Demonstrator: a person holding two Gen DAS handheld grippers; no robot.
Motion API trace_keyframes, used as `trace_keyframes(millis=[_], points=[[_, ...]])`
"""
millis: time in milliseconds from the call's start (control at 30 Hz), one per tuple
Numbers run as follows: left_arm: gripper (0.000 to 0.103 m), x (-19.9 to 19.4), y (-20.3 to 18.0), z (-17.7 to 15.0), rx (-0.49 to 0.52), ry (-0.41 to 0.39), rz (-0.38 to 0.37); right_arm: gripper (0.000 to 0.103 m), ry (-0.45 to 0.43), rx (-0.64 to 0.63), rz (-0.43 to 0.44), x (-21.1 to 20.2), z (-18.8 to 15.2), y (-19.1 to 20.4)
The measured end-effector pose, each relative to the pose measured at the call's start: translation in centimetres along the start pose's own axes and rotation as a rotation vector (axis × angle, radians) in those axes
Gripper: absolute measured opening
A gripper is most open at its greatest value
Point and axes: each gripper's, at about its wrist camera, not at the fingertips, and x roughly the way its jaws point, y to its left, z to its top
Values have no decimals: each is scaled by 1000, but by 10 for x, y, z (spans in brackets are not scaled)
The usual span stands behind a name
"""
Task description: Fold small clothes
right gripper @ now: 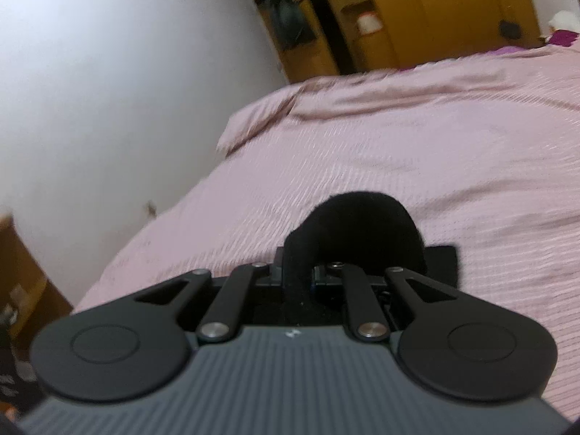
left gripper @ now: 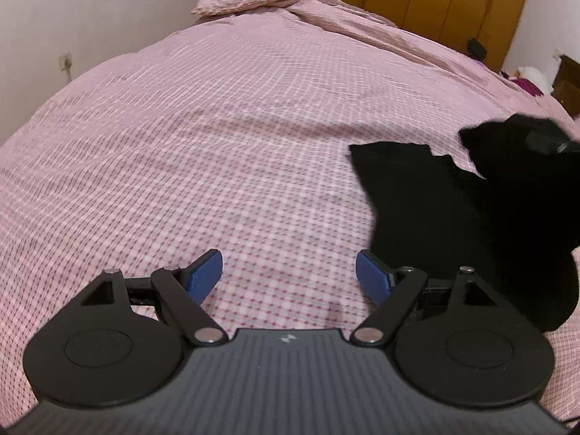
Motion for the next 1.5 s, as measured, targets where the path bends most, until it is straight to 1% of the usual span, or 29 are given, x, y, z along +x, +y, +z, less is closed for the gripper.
trace_keyframes(millis=[67, 200, 433, 600, 700, 800, 967, 1033, 1067, 1100, 1133, 1167, 1200, 1267, 1367, 1433, 1500], points=[[84, 0, 8, -1, -20, 2, 0, 13, 35, -8, 0, 16, -11, 10], [84, 0, 20, -3, -39, -2, 2, 13, 77, -18, -6, 36, -28, 27], [84, 2, 34, -5, -55, 0, 13, 14, 100, -53, 4, 53, -36, 47], [84, 5, 36, -6, -75, 8, 5, 16, 176, -58, -6, 69, -44, 48], [84, 4, 33, -6, -62, 4, 2, 23, 172, -64, 7, 62, -49, 52], [84, 2, 28, -4, -54, -3, -5, 25, 168, -53, 33, 53, -49, 55], [84, -5, 18, 0, -55, -19, -40, 26, 159, -39, 91, 28, -47, 60], [84, -9, 12, 1, -50, -24, -63, 26, 147, -51, 97, 15, -45, 62], [84, -11, 8, 1, -45, -27, -73, 26, 139, -56, 90, 7, -44, 60], [84, -12, 4, 1, -38, -29, -81, 35, 127, -56, 77, 1, -43, 59], [84, -13, -1, 1, -30, -32, -92, 41, 113, -52, 66, -6, -42, 55], [84, -14, -6, 2, -20, -33, -104, 52, 96, -49, 50, -14, -41, 51], [84, -15, -12, 2, -10, -34, -118, 55, 74, -44, 30, -22, -41, 45], [84, -16, -23, 2, 8, -37, -144, 55, 47, -44, -19, -34, -40, 34], [84, -15, -38, 3, 31, -42, -185, 55, 19, -46, -119, -48, -41, 17], [84, -12, -50, 3, 48, -40, -212, 55, 11, -41, -186, -52, -45, 4], [84, -6, -60, 4, 58, -33, -230, 55, 18, -22, -228, -53, -50, -9]])
